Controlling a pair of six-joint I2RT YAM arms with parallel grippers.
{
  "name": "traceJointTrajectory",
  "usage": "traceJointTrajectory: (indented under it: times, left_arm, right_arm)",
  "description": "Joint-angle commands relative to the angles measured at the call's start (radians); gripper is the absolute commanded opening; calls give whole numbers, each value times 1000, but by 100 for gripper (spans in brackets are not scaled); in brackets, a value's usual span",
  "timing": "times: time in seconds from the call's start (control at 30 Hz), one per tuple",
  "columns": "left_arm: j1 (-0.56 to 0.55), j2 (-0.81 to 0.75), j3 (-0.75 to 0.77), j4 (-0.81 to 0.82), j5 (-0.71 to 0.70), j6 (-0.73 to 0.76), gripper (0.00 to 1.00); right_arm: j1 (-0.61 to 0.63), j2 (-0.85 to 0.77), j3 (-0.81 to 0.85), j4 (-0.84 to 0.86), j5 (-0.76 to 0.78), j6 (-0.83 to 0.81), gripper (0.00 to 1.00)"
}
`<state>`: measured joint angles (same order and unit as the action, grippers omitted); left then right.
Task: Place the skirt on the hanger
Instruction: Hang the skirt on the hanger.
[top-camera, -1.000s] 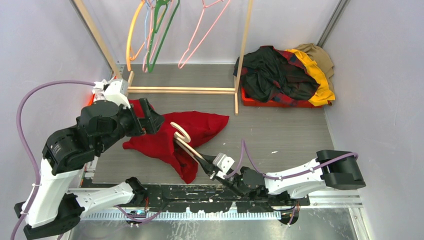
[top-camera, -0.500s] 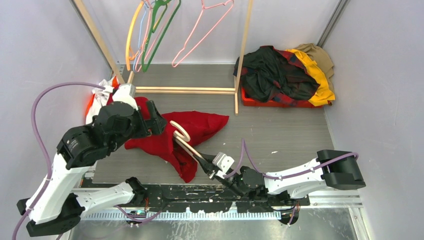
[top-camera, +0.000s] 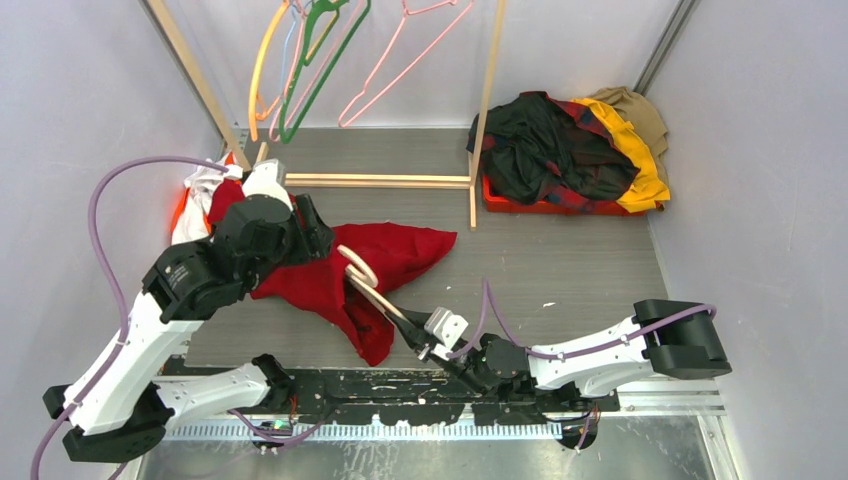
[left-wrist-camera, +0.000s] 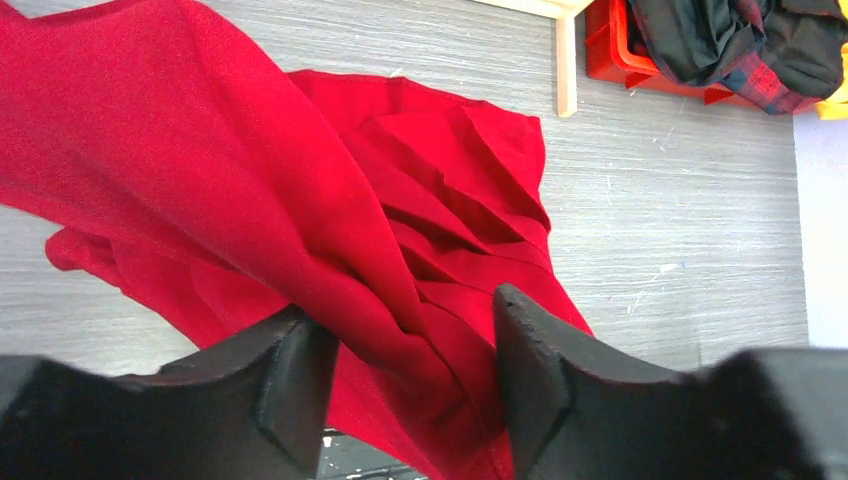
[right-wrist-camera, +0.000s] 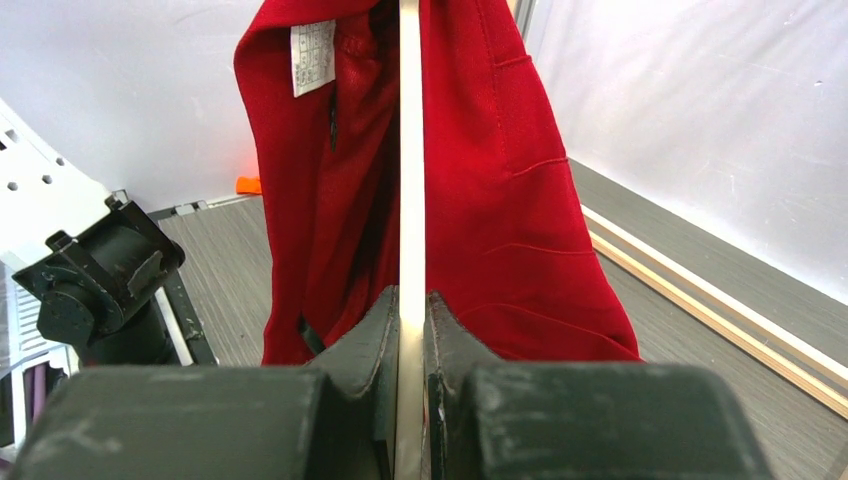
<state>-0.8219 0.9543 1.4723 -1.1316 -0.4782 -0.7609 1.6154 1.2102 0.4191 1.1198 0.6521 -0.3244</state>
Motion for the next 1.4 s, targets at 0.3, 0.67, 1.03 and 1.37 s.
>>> traceJointTrajectory:
  times: [0.3, 0.67, 1.03, 1.37]
  left_arm:
    - [10, 33, -41, 138, 160, -41, 39]
    - [10, 8, -117, 192, 254, -77, 42]
    - [10, -3, -152, 243, 312, -62, 0]
    - [10, 8, -84, 209, 311, -27, 0]
  right_arm:
    - [9, 17, 133, 185, -27, -41, 2]
    - [-25, 72, 198, 164, -21, 1, 2]
    - [-62, 68, 254, 26, -52, 88, 1]
    - [-61, -23, 277, -209, -54, 171, 20]
